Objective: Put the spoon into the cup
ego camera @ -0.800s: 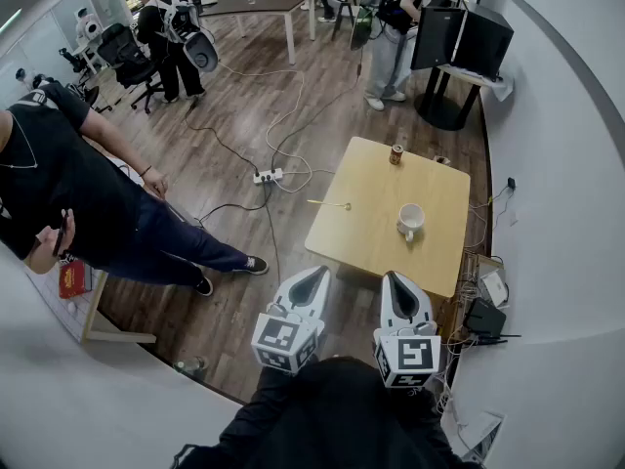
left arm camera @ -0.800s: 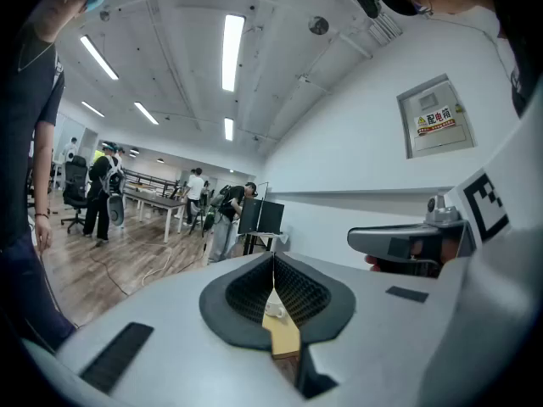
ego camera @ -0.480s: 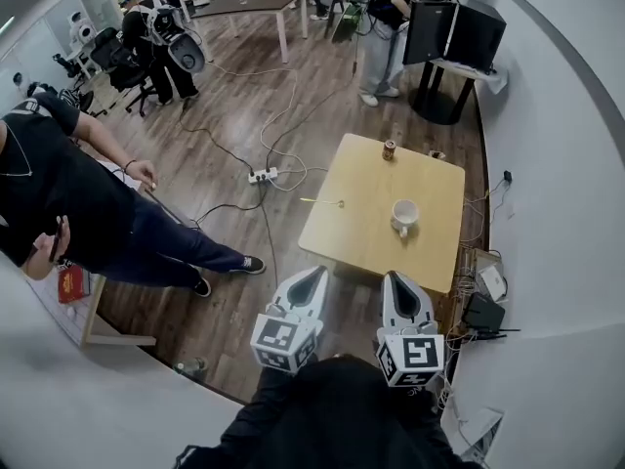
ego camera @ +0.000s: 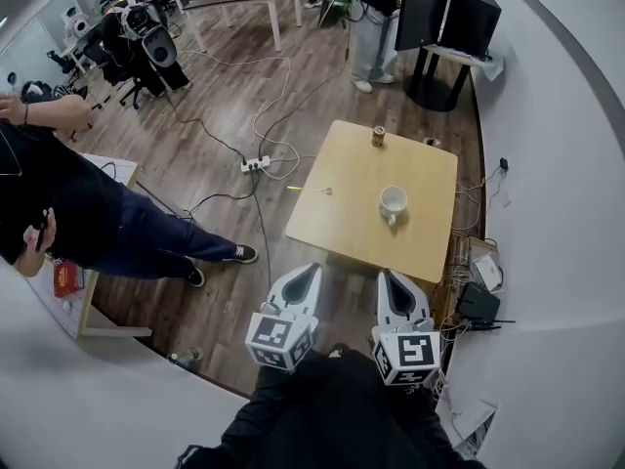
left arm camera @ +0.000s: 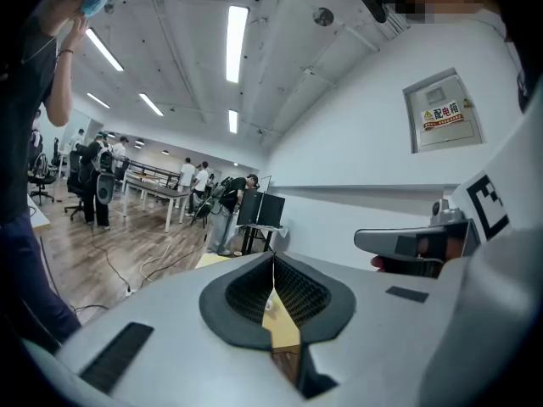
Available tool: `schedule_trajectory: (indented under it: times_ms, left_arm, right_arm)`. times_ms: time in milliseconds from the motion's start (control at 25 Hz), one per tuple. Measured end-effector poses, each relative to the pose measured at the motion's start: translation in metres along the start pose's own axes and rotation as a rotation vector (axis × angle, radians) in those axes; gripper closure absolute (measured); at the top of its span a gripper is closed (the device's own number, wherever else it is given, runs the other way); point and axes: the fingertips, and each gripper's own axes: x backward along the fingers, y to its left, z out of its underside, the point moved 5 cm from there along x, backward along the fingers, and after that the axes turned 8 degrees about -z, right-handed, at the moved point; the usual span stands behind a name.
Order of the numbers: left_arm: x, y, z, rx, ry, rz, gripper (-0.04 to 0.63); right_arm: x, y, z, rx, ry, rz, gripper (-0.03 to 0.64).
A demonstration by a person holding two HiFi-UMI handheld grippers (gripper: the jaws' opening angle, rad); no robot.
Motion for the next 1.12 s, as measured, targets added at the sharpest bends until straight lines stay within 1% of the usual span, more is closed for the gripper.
schedule_trajectory:
  times_ms: [120,320,520,760,920,1120]
  left_arm:
    - [-0.001,-0.003,0.012,0.011,0.011,-0.022,0.561]
    - [-0.006,0.005,0.028,0.043,0.057,-0.069,0.561]
    - [-0.029,0.025,0.034,0.058,0.067,-0.100,0.561]
    - [-0.090,0.061,0.042,0.081,0.114,-0.122,0.561]
    - [-0.138,0.092,0.039,0.087,0.140,-0.118,0.560]
    - [-0.192,0.137,0.039,0.101,0.211,-0.120,0.561]
  right_arm:
    - [0.003,-0.007,0.010,-0.005,0.010,-0.012,0.595]
    - [0.001,-0.018,0.025,-0.045,0.049,-0.019,0.595]
    - [-0.024,-0.026,0.033,-0.047,0.062,-0.025,0.595]
    - [-0.085,-0.048,0.035,-0.037,0.090,-0.021,0.595]
    - [-0.143,-0.064,0.032,-0.039,0.122,-0.016,0.595]
    - [-0.221,-0.079,0.029,-0.045,0.178,-0.026,0.595]
